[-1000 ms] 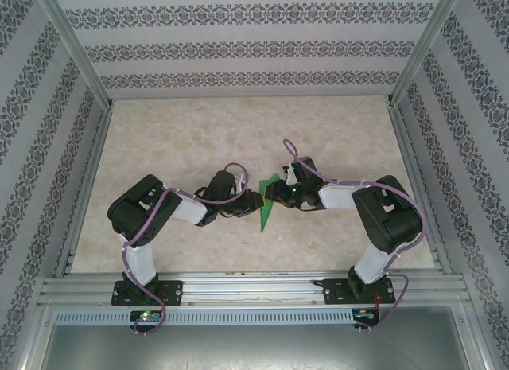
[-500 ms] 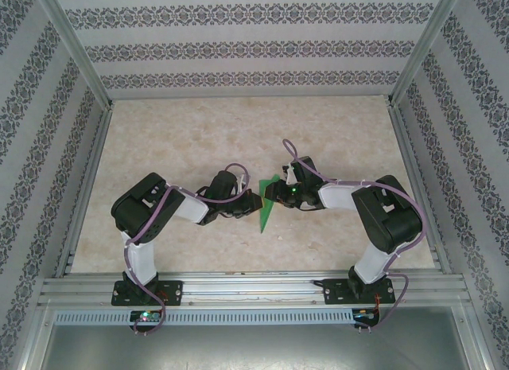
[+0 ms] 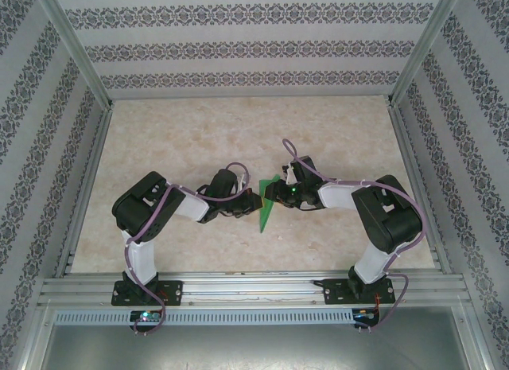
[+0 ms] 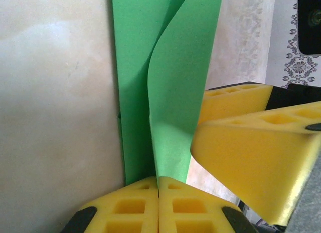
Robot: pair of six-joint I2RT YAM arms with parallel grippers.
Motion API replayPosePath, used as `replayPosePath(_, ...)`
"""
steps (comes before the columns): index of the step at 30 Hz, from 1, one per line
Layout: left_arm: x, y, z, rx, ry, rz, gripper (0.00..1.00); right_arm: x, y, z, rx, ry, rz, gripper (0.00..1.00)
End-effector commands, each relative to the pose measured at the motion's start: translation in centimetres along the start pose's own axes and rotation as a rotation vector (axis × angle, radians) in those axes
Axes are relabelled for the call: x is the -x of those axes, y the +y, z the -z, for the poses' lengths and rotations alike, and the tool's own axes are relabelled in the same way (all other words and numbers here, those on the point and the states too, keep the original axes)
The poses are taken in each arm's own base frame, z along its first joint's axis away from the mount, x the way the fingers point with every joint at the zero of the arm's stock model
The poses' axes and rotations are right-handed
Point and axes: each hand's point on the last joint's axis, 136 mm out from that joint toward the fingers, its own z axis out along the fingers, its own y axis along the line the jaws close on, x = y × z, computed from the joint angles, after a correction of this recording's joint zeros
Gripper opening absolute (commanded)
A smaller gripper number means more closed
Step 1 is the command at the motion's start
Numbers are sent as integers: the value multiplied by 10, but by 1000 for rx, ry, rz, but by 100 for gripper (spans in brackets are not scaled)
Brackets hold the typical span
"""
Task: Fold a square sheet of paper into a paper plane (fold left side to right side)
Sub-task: Fold the wing for the fifth time at the center of the table.
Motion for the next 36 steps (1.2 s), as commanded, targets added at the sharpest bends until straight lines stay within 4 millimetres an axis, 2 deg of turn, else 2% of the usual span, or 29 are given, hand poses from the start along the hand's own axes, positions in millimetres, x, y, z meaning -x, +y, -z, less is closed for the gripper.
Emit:
replayPosePath(1,-2,37,-9,121,3,29,7,0,-12,2,-55,-7,-7,42)
replayPosePath(17,-6,47,-13,145,28,53,6,5,-8,11,-45,-36,-2,45)
replayPosePath(28,-7,33,-18,97,42,16,6,5,-9,5,-37,-16,-11,44)
replayPosePath(36,-8,26,-21,89,50,-6,6,7,-9,9,-37,-29,-7,44)
